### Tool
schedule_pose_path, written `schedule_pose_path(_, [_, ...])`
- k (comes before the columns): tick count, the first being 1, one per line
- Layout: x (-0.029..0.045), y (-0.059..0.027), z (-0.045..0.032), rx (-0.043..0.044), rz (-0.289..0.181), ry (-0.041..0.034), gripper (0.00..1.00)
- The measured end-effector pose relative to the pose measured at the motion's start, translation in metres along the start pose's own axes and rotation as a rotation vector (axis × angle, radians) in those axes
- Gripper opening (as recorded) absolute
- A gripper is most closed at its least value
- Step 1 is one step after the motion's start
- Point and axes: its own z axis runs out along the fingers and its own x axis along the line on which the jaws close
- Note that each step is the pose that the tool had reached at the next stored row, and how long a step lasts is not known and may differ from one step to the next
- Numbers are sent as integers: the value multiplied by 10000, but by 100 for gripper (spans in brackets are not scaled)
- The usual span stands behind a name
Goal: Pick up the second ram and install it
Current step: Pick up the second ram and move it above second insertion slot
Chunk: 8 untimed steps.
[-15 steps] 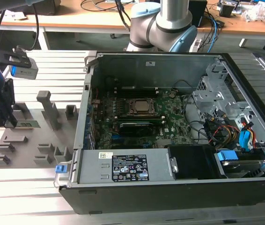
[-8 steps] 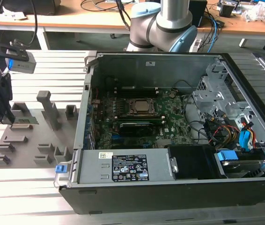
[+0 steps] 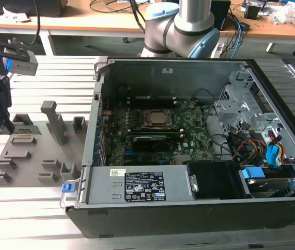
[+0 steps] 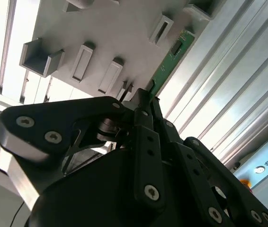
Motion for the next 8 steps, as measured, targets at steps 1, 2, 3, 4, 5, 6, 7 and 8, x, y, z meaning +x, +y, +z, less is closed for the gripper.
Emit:
schedule_pose_path(1, [0, 0, -10, 0, 0, -1, 14])
schedule_pose_path(2, [-2, 0, -31, 0, 0, -2, 14])
schedule_pose_path(3, [-3, -1, -53, 0, 0, -1, 14])
schedule_pose_path(4, [-4, -1, -69, 0, 0, -2, 14])
schedule_pose_path(5, [-4, -1, -85, 1, 0, -2, 14])
schedule_pose_path(6, [-5, -1, -105, 0, 0, -3, 14])
schedule_pose_path(7, [-7, -2, -127, 1, 0, -4, 14])
schedule_pose_path(8, [-8, -3, -150, 0, 0, -4, 14])
